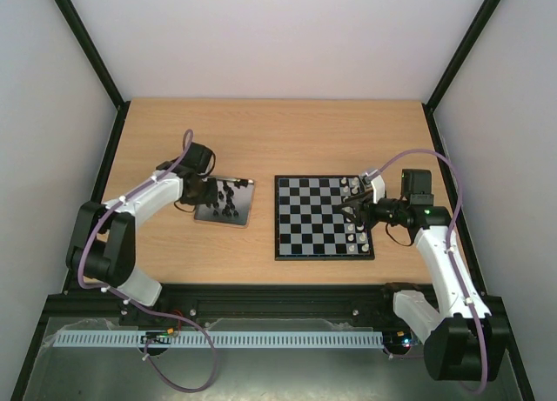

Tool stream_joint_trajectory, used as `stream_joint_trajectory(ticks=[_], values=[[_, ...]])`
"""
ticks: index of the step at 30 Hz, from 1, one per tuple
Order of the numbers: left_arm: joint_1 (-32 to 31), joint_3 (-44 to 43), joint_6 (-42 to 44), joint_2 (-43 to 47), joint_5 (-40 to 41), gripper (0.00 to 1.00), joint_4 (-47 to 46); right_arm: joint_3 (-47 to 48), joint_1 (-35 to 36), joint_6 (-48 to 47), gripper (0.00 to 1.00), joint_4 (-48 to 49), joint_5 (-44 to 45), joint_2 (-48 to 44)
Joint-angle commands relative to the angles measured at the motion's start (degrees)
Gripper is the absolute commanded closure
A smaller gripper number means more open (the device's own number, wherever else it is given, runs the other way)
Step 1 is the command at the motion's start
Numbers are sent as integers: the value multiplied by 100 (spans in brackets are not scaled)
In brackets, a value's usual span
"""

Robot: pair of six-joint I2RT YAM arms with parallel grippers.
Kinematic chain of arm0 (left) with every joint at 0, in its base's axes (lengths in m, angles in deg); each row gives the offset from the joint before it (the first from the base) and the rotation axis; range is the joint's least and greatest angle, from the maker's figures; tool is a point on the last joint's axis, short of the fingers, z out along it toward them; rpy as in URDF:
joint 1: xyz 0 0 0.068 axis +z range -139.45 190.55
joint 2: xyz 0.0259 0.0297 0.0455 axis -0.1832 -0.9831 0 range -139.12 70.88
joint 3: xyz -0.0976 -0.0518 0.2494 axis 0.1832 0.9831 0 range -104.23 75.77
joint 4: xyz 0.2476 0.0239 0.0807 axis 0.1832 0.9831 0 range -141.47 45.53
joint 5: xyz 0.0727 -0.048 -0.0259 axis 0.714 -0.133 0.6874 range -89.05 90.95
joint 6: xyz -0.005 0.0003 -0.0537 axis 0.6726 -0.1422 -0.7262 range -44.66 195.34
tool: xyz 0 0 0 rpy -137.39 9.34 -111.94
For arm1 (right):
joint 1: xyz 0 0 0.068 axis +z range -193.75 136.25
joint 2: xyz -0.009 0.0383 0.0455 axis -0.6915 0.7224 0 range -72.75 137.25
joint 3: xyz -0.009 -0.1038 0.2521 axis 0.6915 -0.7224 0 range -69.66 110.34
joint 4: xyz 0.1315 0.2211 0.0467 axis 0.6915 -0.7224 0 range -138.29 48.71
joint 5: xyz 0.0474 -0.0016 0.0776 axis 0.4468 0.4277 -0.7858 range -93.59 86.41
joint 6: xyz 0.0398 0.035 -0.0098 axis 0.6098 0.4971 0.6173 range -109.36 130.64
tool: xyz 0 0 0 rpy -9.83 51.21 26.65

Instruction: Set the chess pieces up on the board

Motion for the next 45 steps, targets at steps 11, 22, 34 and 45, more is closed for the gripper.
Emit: stream_joint_trajectory(ticks=[11, 22, 34, 45], values=[[22, 20, -60, -567, 241, 77, 68, -88, 31, -10, 56, 107, -131, 34], [129, 62, -59, -727, 228, 78, -238, -109, 32, 4, 56, 125, -129, 34], [187, 59, 29, -940, 167, 83, -443, -115, 32, 8, 56, 138, -95, 25], [119, -59, 15, -380, 406, 90, 90, -124, 32, 26, 56, 169, -91, 65]])
